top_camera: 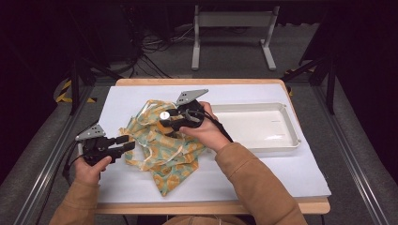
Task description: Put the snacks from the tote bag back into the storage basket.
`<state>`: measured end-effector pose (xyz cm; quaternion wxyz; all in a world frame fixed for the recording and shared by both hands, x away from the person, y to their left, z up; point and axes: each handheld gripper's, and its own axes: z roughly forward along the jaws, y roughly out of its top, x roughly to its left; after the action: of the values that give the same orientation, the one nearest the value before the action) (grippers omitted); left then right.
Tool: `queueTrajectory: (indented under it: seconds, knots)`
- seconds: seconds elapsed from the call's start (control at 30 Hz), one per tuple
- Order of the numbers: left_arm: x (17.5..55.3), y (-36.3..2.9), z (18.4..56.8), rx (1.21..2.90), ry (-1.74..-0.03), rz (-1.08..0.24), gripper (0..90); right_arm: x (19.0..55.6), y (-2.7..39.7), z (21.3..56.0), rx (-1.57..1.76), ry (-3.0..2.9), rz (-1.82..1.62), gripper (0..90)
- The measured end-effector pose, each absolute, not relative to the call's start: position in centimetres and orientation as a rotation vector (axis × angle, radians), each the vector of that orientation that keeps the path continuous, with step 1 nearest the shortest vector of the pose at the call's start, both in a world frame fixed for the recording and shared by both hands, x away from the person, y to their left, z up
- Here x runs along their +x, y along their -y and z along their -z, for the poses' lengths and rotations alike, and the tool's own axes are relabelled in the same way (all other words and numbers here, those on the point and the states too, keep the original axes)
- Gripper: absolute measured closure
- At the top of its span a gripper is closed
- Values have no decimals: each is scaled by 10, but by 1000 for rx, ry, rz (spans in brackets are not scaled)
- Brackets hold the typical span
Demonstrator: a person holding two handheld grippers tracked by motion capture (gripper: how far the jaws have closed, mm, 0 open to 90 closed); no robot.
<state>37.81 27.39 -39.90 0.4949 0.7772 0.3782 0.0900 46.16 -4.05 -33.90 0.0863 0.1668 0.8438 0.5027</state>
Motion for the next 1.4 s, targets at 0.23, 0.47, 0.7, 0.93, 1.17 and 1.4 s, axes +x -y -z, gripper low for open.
queueTrajectory:
  seconds: [0.23,0.47,0.7,0.93,1.17,1.4]
  knots:
    - [379,-274,399,1887,-918,-215,532,460,38,335,460,-2507,-1469,586]
    - [379,-274,399,1885,-923,-213,529,459,36,332,455,-2517,-1426,589]
    - [379,-274,400,1889,-926,-207,526,458,35,332,457,-2513,-1424,590]
    - [379,-275,400,1887,-929,-208,524,458,36,329,460,-2512,-1418,590]
    - [379,-275,400,1889,-925,-212,522,458,37,317,446,-2497,-1418,590]
    - [379,-275,400,1888,-932,-212,521,457,38,306,436,-2478,-1429,590]
